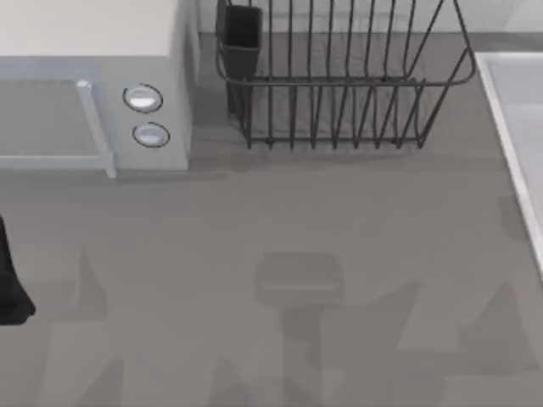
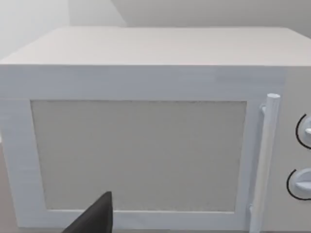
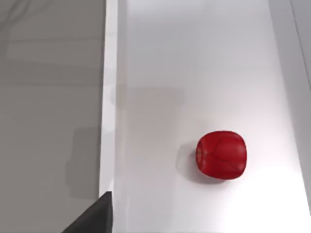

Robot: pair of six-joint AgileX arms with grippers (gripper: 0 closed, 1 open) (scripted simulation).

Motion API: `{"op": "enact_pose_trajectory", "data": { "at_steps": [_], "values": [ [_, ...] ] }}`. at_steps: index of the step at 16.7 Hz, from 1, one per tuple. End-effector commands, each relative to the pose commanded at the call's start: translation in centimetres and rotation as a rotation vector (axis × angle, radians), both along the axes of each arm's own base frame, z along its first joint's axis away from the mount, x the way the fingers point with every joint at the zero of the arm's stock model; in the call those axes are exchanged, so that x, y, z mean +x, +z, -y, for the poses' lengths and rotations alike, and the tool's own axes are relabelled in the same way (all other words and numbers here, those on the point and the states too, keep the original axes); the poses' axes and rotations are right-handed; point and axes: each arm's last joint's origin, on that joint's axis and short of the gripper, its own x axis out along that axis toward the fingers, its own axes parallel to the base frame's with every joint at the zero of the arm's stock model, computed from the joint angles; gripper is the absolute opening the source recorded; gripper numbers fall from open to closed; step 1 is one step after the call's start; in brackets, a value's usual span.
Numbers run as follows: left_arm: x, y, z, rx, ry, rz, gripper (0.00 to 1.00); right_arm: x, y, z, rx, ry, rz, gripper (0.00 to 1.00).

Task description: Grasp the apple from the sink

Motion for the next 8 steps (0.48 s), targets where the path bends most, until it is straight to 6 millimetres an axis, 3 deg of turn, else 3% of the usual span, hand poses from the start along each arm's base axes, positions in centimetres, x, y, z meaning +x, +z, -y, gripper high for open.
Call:
{"op": "enact_pose_trajectory", "data": {
  "at_steps": [4, 8],
  "values": [
    [0.0, 0.0, 0.0, 0.000, 0.000, 0.000, 1.00, 7.3, -0.6, 2.1, 0.013, -0.011, -0.280, 1.00],
    [0.0, 0.0, 0.0, 0.000, 0.000, 0.000, 1.00, 13.7, -4.0, 4.5, 0.043, -0.013, -0.528, 1.00]
  ]
}}
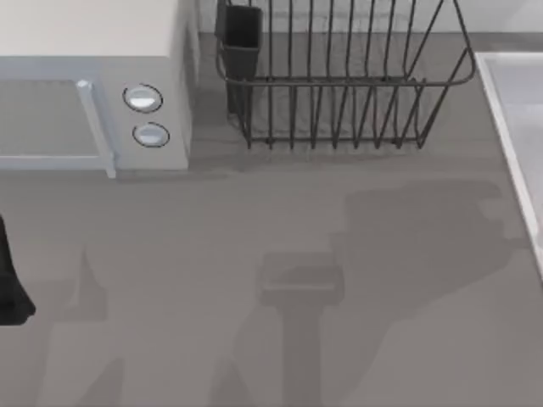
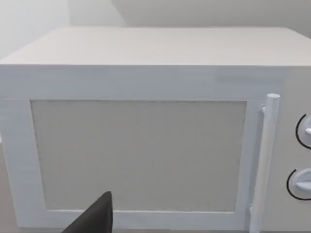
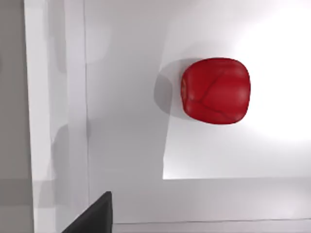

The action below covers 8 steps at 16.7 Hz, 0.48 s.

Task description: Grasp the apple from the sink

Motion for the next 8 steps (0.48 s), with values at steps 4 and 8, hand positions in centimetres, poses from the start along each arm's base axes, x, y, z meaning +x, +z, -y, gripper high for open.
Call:
{"op": "enact_pose_trajectory", "data": {
  "at_steps": [4, 8],
  "values": [
    [0.0, 0.0, 0.0, 0.000, 0.000, 0.000, 1.00, 4.1, -4.2, 2.0, 0.036, -0.002, -0.185, 1.00],
    [0.0, 0.0, 0.0, 0.000, 0.000, 0.000, 1.00, 5.7, -6.7, 3.0, 0.057, -0.003, -0.273, 1.00]
  ]
}}
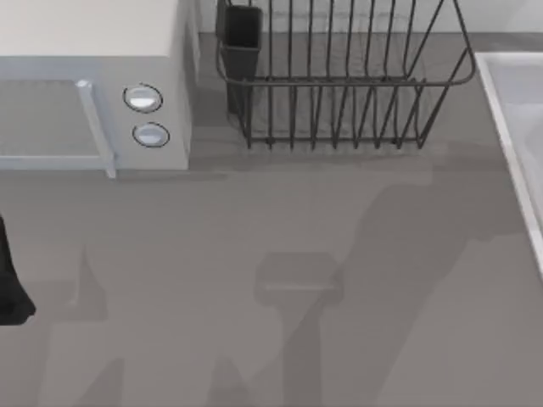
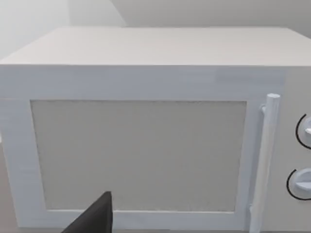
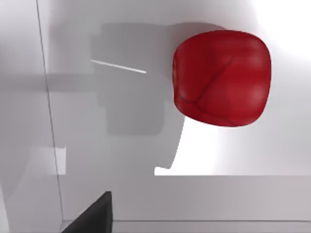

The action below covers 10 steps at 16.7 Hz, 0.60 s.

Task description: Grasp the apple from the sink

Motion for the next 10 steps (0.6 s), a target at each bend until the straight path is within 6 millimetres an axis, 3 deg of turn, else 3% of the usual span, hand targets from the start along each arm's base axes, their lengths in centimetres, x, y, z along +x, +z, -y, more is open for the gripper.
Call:
{"op": "enact_pose_trajectory", "data": {
  "at_steps": [6, 10],
  "values": [
    [0.0, 0.0, 0.0, 0.000, 0.000, 0.000, 1.00, 0.1, -0.2, -0.2, 0.001, 0.005, -0.004, 1.00],
    [0.0, 0.0, 0.0, 0.000, 0.000, 0.000, 1.00, 0.6, -3.9, 0.0, 0.002, 0.004, -0.009, 1.00]
  ]
}}
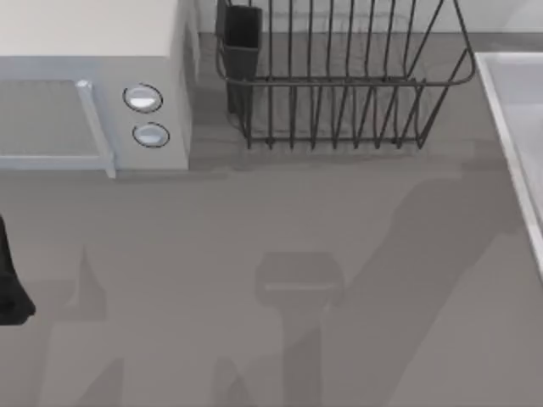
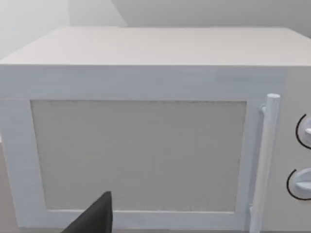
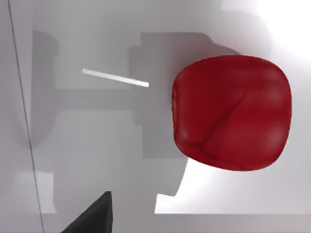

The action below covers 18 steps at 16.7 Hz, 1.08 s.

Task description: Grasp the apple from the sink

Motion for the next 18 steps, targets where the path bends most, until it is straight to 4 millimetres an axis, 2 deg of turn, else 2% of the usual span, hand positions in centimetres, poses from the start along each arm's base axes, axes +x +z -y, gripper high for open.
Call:
{"op": "enact_pose_trajectory", "data": {
  "at_steps": [5, 8, 13, 18],
  "values": [
    [0.0, 0.0, 0.0, 0.000, 0.000, 0.000, 1.00, 0.1, -7.6, 0.2, -0.003, -0.002, 0.014, 1.00],
    [0.0, 0.0, 0.0, 0.000, 0.000, 0.000, 1.00, -0.4, -10.9, 0.1, -0.002, -0.003, 0.008, 1.00],
    [0.0, 0.0, 0.0, 0.000, 0.000, 0.000, 1.00, -0.5, -11.5, 0.1, -0.001, -0.004, 0.004, 1.00],
    [0.0, 0.0, 0.0, 0.000, 0.000, 0.000, 1.00, -0.5, -11.5, 0.1, -0.001, -0.004, 0.004, 0.62]
  ]
}}
